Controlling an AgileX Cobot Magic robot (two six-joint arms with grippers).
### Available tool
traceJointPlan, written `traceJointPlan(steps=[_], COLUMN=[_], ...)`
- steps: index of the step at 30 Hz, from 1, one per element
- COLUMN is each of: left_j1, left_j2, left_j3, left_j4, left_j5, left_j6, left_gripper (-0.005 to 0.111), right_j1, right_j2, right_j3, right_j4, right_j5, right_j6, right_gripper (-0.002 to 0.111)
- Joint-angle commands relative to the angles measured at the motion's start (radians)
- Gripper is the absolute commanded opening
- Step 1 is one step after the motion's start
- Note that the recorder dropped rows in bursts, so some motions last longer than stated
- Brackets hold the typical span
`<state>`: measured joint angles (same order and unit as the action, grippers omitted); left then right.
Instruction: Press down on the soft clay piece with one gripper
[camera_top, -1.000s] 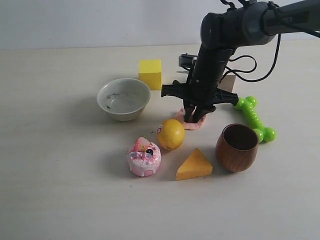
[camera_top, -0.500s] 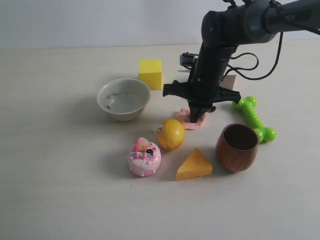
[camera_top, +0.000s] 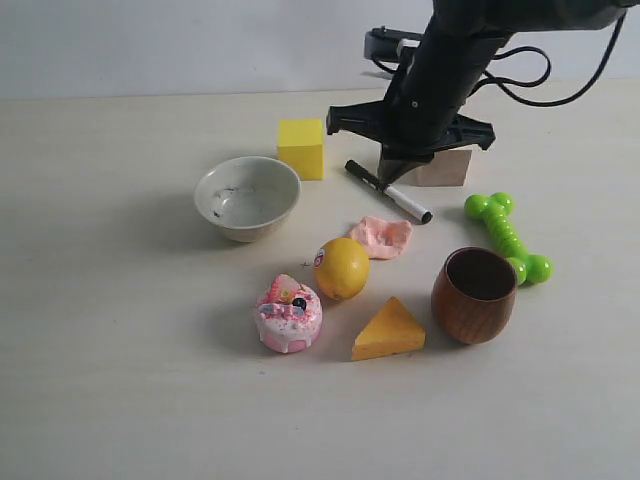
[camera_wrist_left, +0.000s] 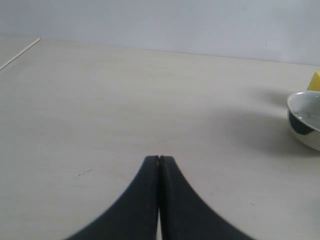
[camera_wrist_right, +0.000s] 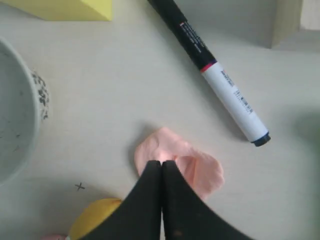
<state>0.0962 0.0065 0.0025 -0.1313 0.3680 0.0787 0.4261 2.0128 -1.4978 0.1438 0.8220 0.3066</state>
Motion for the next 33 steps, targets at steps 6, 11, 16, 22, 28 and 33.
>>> traceJointPlan(steps=[6, 11, 16, 22, 28, 33], left_j1=[-0.005, -0.005, -0.005, -0.005, -0.005, -0.005], left_j2=[-0.007, -0.007, -0.007, -0.007, -0.007, -0.007], left_j3=[-0.002, -0.002, -0.002, -0.002, -0.002, -0.002], left_j4=[-0.006, -0.006, -0.006, -0.006, -0.006, -0.006], left_j5=[-0.012, -0.012, -0.012, -0.012, -0.012, -0.012], left_j6=[-0.003, -0.003, -0.003, -0.003, -0.003, -0.003], left_gripper=[0.000, 0.000, 0.000, 0.000, 0.000, 0.000], right_j1=[0.028, 0.028, 0.028, 0.028, 0.028, -0.077], right_j2=[-0.445, -0.670, -0.834, -0.966, -1.068, -1.191], right_j3=[0.472, 0.548, 0.548, 0.548, 0.548, 0.572], right_j4=[-0.014, -0.076, -0.072, -0.221, -0.371, -0.407], right_j5=[-0.476, -0.359, -0.299, -0.288, -0.213, -0.184], right_j6=[-0.019, -0.019, -0.019, -0.019, -0.017, 0.008], right_gripper=[0.000, 0.000, 0.000, 0.000, 0.000, 0.000])
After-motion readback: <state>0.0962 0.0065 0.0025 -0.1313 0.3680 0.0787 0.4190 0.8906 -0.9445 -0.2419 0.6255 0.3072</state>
